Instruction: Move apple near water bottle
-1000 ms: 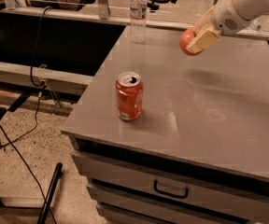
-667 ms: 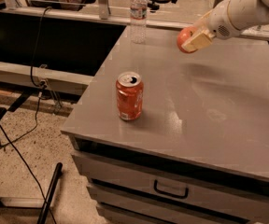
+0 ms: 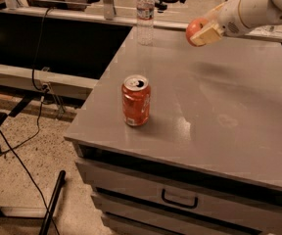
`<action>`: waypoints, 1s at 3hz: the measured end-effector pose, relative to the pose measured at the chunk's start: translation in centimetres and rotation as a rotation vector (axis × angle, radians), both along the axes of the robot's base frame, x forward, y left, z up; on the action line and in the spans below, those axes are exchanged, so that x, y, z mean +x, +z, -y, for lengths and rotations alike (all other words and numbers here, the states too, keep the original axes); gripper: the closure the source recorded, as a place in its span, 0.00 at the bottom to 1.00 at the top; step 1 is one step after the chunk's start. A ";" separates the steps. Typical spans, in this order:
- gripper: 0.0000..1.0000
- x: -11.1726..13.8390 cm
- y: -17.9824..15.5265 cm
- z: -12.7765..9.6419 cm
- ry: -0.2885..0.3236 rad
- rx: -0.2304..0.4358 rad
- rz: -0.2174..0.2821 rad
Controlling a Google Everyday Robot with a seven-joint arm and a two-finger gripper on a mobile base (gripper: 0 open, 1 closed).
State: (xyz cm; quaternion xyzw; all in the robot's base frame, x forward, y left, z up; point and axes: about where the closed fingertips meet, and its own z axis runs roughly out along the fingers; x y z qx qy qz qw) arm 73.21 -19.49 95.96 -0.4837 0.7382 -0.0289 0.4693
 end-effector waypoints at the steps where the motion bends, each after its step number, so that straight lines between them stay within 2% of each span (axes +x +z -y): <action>1: 1.00 0.4 -0.4 -0.8 0.018 0.025 -0.008; 2: 1.00 2.2 -0.7 -3.2 0.032 0.084 -0.017; 3: 1.00 5.0 -1.8 -5.5 0.042 0.115 -0.030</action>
Offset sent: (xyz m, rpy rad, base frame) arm 0.0464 0.0596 -0.0041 0.1634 0.0223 0.0431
